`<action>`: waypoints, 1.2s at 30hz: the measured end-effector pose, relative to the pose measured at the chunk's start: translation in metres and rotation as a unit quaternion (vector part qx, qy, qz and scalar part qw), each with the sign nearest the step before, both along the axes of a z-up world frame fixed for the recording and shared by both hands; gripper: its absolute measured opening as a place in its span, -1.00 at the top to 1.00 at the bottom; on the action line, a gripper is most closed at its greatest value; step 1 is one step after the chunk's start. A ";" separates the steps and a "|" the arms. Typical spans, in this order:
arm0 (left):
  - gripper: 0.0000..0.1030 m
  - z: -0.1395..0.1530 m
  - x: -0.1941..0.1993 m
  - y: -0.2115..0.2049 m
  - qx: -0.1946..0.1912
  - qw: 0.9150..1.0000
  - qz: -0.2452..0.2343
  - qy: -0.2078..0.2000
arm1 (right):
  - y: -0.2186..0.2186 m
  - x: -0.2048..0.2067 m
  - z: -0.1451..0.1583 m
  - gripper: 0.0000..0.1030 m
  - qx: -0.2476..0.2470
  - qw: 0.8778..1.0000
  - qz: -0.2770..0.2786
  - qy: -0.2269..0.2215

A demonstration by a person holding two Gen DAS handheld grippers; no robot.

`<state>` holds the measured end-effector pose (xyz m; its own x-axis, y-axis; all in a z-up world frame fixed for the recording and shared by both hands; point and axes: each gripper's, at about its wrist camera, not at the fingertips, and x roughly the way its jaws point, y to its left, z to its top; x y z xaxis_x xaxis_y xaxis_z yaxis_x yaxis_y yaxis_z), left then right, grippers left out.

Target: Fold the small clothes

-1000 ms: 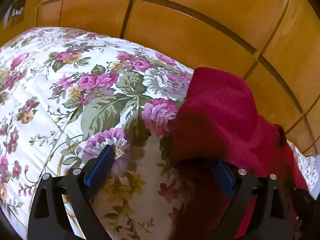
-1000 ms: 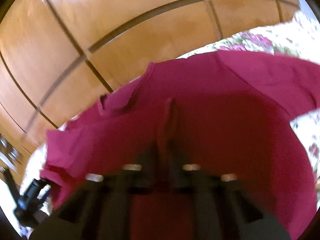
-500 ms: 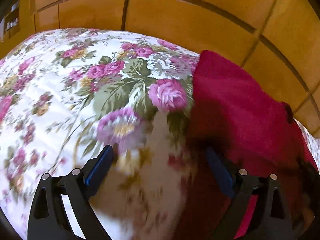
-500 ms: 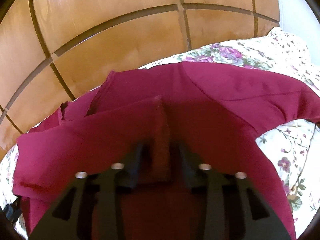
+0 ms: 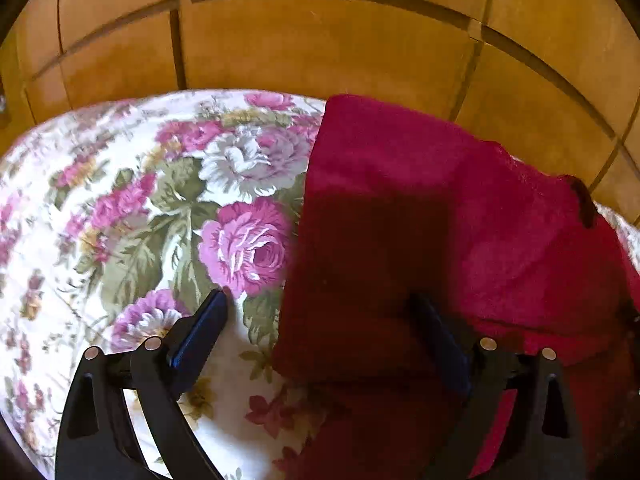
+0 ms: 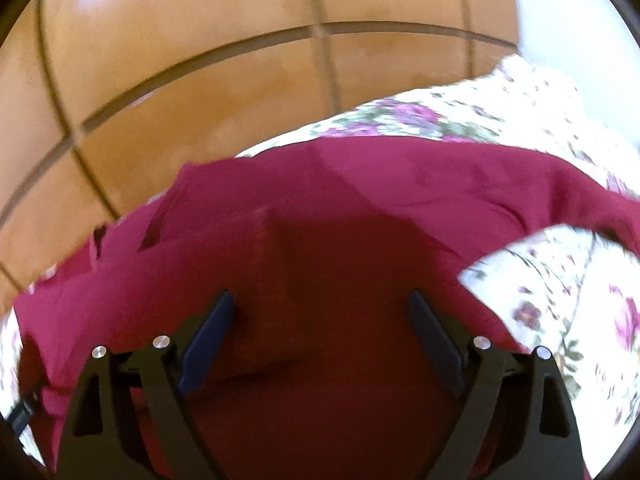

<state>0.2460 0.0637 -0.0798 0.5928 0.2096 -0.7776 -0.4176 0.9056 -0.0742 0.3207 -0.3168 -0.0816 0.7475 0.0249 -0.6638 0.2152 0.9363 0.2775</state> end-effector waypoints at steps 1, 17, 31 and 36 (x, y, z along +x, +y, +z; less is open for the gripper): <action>-0.82 0.001 -0.001 0.000 0.001 1.000 0.000 -0.001 | -0.005 -0.002 0.000 -0.72 0.012 1.000 -0.004 -0.004; -0.92 0.004 -0.055 -0.006 -0.024 1.000 -0.005 0.003 | -0.098 -0.059 0.016 -0.63 0.184 0.981 -0.020 -0.056; -0.93 0.001 -0.053 -0.008 -0.023 1.000 -0.010 -0.001 | -0.299 -0.118 -0.025 0.38 0.285 0.923 -0.250 -0.064; -0.93 0.001 -0.054 -0.007 -0.027 1.000 -0.011 -0.007 | -0.332 -0.117 -0.032 0.42 0.322 0.899 -0.287 -0.082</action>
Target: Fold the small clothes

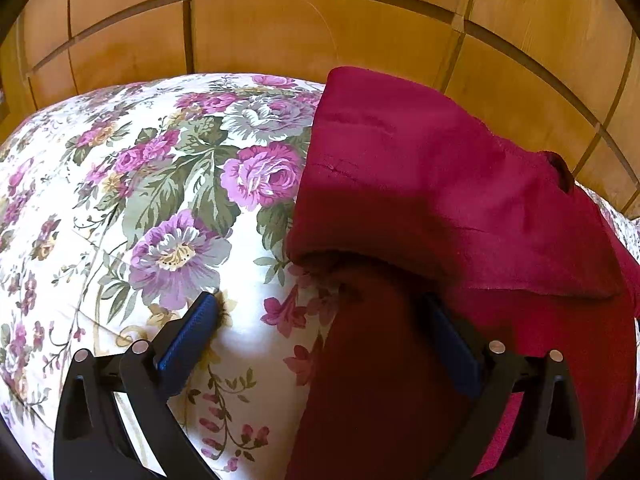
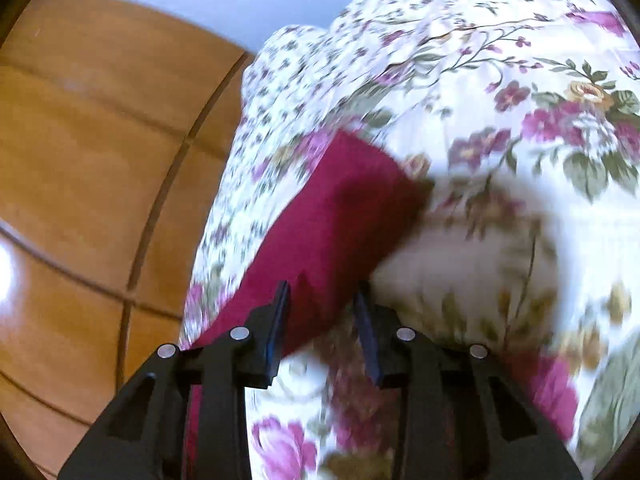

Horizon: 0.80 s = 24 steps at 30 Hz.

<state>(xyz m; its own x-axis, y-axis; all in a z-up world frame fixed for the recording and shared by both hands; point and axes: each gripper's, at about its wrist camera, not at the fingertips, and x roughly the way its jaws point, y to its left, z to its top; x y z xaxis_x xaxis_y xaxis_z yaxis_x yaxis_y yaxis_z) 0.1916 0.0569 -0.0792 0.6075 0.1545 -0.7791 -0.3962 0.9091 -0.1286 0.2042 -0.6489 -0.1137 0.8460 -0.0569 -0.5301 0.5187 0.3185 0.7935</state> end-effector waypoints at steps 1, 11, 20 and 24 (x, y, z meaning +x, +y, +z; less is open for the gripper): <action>-0.93 0.000 -0.001 0.000 -0.001 1.000 0.000 -0.001 | -0.006 0.002 0.000 0.45 0.001 1.000 -0.002 0.002; -0.93 -0.001 -0.003 0.002 -0.005 1.000 0.006 -0.013 | 0.013 0.016 0.043 0.87 -0.054 0.998 0.030 -0.006; -0.93 0.001 -0.006 0.004 -0.014 1.000 0.009 -0.019 | 0.141 0.059 0.138 0.88 -0.191 0.965 0.159 -0.078; -0.93 0.000 -0.007 0.005 -0.016 1.000 0.009 -0.022 | 0.209 0.081 0.149 0.87 -0.214 0.947 0.223 -0.090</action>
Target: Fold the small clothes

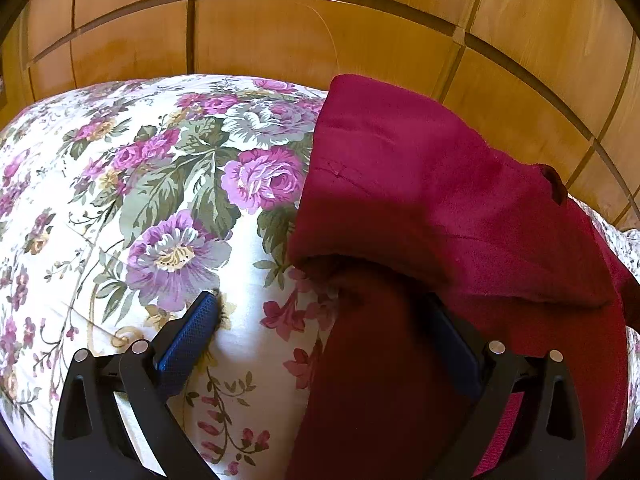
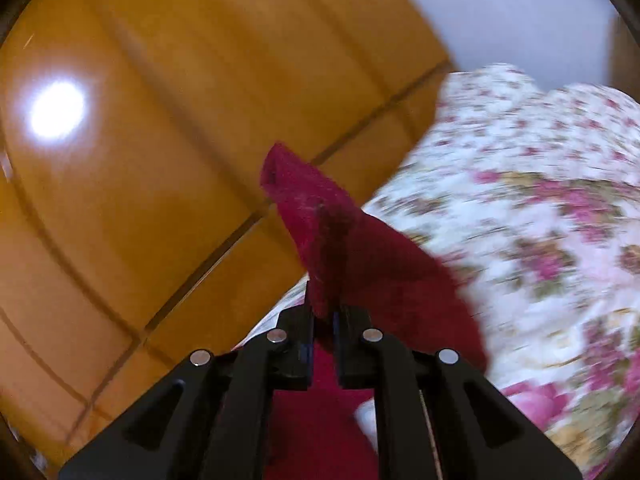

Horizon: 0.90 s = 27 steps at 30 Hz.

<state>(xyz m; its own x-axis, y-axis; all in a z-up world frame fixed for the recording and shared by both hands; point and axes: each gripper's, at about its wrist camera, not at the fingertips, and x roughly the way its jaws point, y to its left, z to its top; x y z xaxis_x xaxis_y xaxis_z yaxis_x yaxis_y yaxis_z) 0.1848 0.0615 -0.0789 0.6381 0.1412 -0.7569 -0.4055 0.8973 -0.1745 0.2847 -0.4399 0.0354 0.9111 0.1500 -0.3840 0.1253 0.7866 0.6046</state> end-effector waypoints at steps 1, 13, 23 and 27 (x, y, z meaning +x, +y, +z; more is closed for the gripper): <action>-0.93 0.000 0.000 0.000 0.000 1.000 0.000 0.001 | 0.018 0.006 0.000 0.87 -0.003 1.000 0.017 0.002; -0.93 0.000 0.001 -0.002 -0.001 1.000 0.002 -0.006 | 0.208 0.027 -0.049 0.80 -0.111 0.958 0.262 0.039; -0.93 -0.002 0.001 -0.003 -0.004 1.000 0.002 -0.002 | 0.152 -0.004 -0.066 -0.83 -0.222 0.968 0.112 0.029; -0.92 0.010 -0.005 0.004 -0.044 0.999 0.000 -0.015 | 0.069 -0.008 -0.086 -0.93 -0.113 0.989 -0.050 0.084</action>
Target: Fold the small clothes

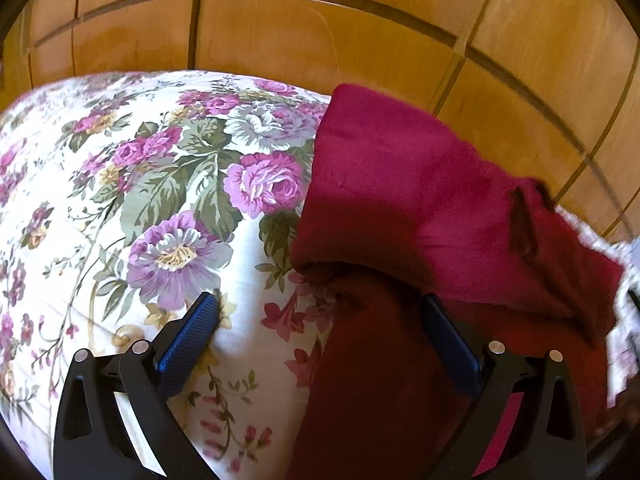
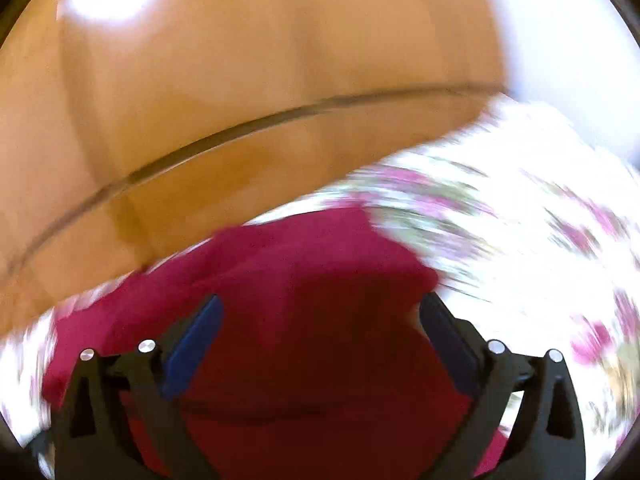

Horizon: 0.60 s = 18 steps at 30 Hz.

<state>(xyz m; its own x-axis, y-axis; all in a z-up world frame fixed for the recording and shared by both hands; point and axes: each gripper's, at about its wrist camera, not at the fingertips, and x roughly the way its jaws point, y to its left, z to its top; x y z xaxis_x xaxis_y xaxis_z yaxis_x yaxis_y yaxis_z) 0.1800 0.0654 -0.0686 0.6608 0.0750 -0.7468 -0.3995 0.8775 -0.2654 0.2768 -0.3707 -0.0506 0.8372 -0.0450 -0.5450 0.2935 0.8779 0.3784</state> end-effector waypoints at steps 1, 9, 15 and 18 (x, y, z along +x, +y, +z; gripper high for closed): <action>-0.92 0.008 -0.004 0.000 -0.018 1.000 -0.005 -0.015 | -0.017 -0.001 -0.010 -0.93 0.033 0.999 -0.031 0.017; -0.92 0.075 0.034 -0.042 -0.074 0.988 -0.110 -0.076 | -0.034 0.024 -0.026 -0.93 0.039 0.995 -0.023 0.091; -0.41 0.035 0.124 -0.075 -0.101 0.985 -0.139 0.032 | -0.055 0.030 -0.040 -0.94 0.047 0.991 -0.027 0.119; -0.35 0.021 0.144 -0.090 -0.098 0.986 -0.129 0.044 | -0.054 0.026 -0.040 -0.96 0.043 0.993 -0.018 0.105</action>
